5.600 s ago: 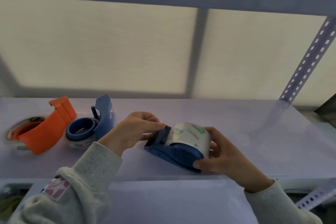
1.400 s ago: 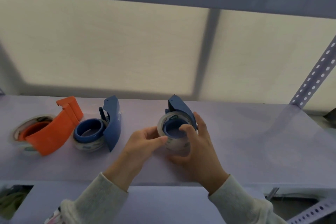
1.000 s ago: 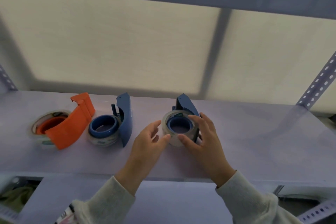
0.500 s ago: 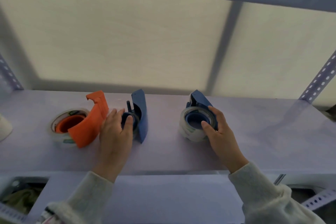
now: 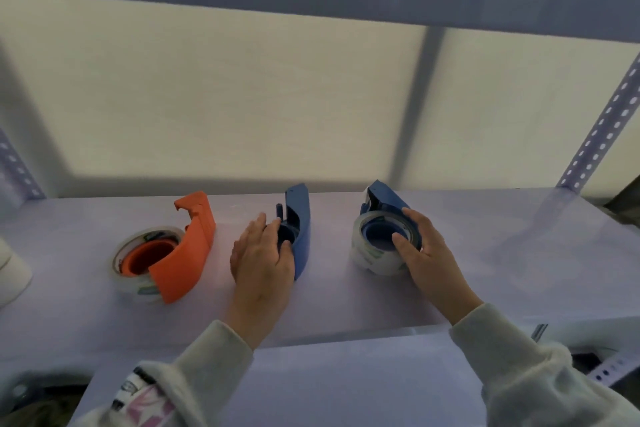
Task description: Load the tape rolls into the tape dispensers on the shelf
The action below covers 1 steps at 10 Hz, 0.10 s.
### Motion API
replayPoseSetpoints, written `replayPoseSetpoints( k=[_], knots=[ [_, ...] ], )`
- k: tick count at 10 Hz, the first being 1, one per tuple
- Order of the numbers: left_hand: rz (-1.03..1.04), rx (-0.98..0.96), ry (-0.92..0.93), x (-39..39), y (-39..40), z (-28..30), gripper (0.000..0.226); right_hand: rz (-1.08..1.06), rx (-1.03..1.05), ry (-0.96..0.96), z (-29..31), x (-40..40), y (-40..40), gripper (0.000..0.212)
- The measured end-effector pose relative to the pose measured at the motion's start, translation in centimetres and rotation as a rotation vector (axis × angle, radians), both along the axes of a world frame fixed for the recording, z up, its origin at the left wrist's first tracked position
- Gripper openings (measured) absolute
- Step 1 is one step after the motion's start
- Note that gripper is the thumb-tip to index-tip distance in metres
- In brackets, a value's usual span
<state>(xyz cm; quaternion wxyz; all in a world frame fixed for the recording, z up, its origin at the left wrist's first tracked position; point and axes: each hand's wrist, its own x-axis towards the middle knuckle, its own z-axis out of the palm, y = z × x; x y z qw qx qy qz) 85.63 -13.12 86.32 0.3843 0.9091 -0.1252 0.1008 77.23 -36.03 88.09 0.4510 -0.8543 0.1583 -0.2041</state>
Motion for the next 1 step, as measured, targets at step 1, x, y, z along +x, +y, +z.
replayPoseSetpoints(
  k=[1],
  knots=[
    [-0.014,0.025,-0.099,-0.55,0.56,1.1,0.053,-0.025,-0.147,0.023,0.63,-0.78,-0.11,0.051]
  ],
)
